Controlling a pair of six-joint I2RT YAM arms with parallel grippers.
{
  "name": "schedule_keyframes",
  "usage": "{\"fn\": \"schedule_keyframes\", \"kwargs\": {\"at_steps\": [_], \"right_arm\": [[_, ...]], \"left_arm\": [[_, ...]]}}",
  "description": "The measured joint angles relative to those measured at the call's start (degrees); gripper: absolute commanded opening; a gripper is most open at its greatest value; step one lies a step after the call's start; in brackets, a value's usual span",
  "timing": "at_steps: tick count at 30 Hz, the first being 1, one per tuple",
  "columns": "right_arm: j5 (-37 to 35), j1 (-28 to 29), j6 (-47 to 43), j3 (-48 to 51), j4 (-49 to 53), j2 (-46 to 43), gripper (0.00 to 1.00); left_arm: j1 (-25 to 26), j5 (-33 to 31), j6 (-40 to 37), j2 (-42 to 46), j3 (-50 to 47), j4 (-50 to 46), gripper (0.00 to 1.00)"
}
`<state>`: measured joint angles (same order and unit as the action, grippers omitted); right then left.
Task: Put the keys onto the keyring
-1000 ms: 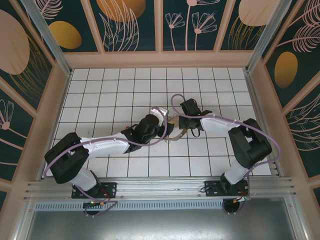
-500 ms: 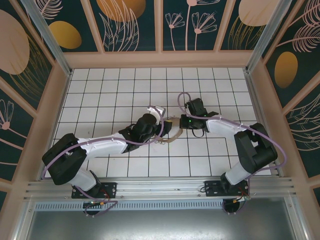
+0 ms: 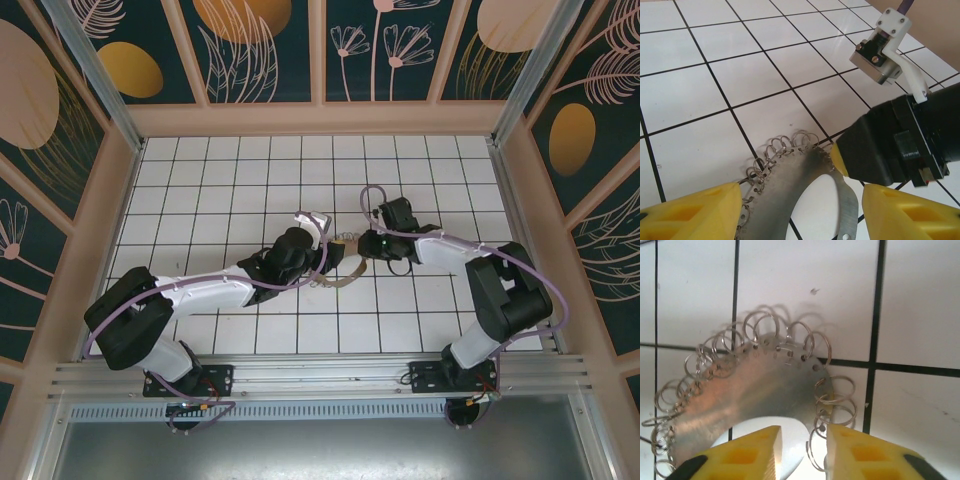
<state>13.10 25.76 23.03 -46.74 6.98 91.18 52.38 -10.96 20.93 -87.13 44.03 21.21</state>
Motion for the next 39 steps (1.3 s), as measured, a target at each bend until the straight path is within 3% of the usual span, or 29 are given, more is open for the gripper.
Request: {"fn": "schedule_keyframes", "kwargs": {"at_steps": [12, 19, 39], "right_arm": [[-2.4, -0.2, 0.2, 6.6, -0.7, -10.4, 0.44], [-4.8, 0.9, 0.1, 8.4, -0.1, -10.4, 0.47], [-2.6, 1.7, 4.8, 9.2, -5.2, -4.3, 0.47]], "left_arm": [[0.0, 0.2, 0.4, 0.0, 0.2, -0.7, 0.66], [0.0, 0.3, 0.4, 0.0, 2.3, -1.7, 0.67], [-0.9, 1.5, 0.3, -0.7, 3.5, -3.5, 0.69]]}}
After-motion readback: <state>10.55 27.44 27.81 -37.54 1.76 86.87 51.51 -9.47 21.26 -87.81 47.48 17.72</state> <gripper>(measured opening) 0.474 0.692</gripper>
